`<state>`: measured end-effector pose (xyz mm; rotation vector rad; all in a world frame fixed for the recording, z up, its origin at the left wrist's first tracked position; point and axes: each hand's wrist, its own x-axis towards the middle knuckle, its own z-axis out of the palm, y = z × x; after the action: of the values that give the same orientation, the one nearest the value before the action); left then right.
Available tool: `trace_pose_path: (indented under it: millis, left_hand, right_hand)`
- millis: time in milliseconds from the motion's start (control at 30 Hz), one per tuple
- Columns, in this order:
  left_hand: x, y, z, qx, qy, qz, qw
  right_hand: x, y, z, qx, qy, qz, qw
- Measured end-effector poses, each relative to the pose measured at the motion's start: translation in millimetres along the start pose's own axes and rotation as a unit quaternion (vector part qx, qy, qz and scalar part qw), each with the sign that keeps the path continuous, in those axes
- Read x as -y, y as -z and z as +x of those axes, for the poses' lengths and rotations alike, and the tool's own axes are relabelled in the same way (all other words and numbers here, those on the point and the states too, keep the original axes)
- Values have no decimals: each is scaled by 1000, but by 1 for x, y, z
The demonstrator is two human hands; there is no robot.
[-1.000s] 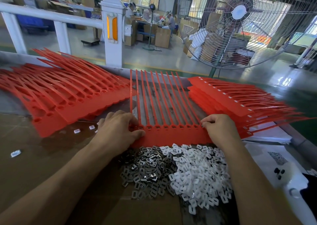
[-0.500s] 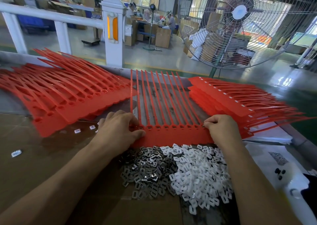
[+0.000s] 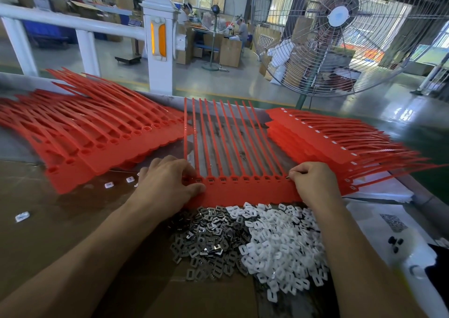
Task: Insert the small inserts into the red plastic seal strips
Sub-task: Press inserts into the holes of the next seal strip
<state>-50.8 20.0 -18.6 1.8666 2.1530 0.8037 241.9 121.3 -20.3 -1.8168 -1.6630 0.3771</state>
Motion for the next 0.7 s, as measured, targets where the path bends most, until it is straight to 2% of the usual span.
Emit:
trace_pose_path:
  millis: [433,700]
  left_hand:
    - [2,-2,1,-1,1,2,1000]
    - [2,-2,1,-1,1,3,1000]
  right_hand:
    - [5,3,-3,24,-16,8,1000]
    - [13,10,-10,3,7,-19,1000]
